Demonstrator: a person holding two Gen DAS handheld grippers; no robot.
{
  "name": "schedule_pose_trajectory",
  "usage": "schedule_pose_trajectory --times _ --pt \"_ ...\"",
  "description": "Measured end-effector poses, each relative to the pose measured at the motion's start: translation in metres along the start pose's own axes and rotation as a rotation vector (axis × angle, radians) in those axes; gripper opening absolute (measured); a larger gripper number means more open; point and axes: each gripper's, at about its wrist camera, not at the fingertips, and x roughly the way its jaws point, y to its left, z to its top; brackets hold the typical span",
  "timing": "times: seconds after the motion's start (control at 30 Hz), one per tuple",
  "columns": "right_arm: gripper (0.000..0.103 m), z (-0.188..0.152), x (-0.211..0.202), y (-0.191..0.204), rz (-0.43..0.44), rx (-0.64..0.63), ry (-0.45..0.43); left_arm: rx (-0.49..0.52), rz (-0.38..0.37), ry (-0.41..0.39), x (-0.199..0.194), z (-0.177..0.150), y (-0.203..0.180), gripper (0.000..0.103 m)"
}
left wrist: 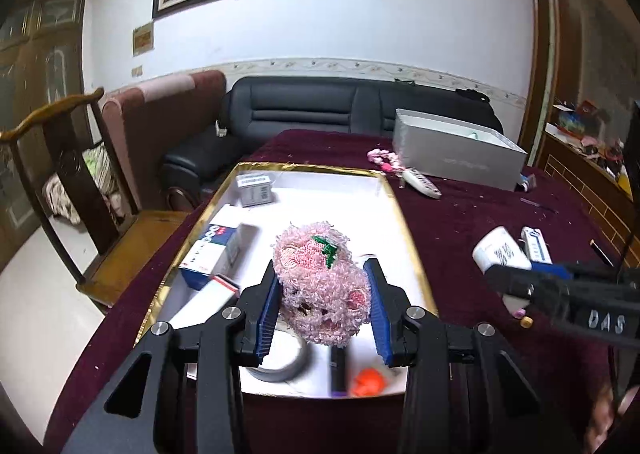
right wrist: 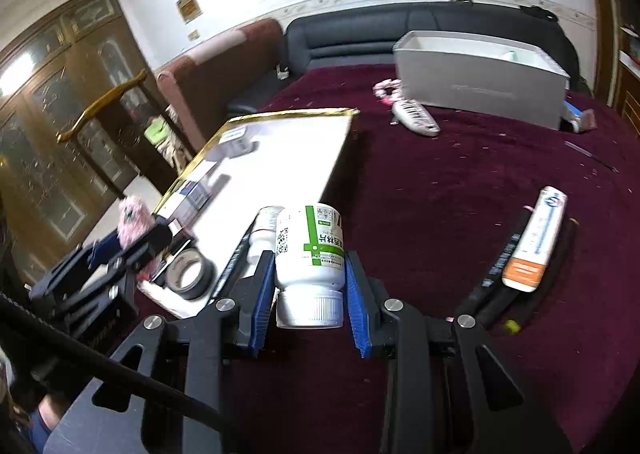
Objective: Organize objects
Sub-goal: 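Carry the plush toy and green-label bottle into the tray and release them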
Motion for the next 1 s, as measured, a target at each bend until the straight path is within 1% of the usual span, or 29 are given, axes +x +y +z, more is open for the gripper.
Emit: schedule_pose_trajectory --times 0.2,0.37,0.47,0.53,0.57,0.67,0.77,0.83,0.93,1.0 --pt "0.032 0.007 0.023 0.028 0.019 -0.043 0.047 -0.066 -0.003 0.065 0.021 0.009 0.038 0.035" --pt "0.032 0.015 0.048 0.044 0.021 -0.055 0.104 -0.103 -0.047 0.146 0.046 0.018 0.059 0.035" --pt "0.032 0.019 0.061 0.048 0.043 -0.034 0.134 -0.123 -0.083 0.196 0.061 0.020 0.062 0.035" --pt "0.032 0.023 0.068 0.051 0.059 -0.022 0.144 -0.140 -0.107 0.252 0.077 0.020 0.064 0.035" --pt "0.032 0.026 0.070 0.053 0.054 -0.024 0.142 -0.149 -0.117 0.272 0.083 0.021 0.065 0.035" --pt "0.032 0.043 0.079 0.053 0.001 -0.034 0.122 -0.162 -0.134 0.322 0.101 0.018 0.063 0.035" --pt "0.031 0.060 0.098 0.051 -0.041 -0.047 0.150 -0.167 -0.152 0.348 0.108 0.015 0.056 0.035" --pt "0.031 0.066 0.113 0.046 -0.067 -0.037 0.161 -0.156 -0.165 0.354 0.109 0.013 0.050 0.035" --pt "0.031 0.071 0.132 0.042 -0.122 -0.049 0.176 -0.127 -0.155 0.359 0.109 0.011 0.042 0.035" --pt "0.031 0.073 0.139 0.036 -0.140 -0.032 0.179 -0.114 -0.142 0.367 0.110 0.009 0.041 0.035"
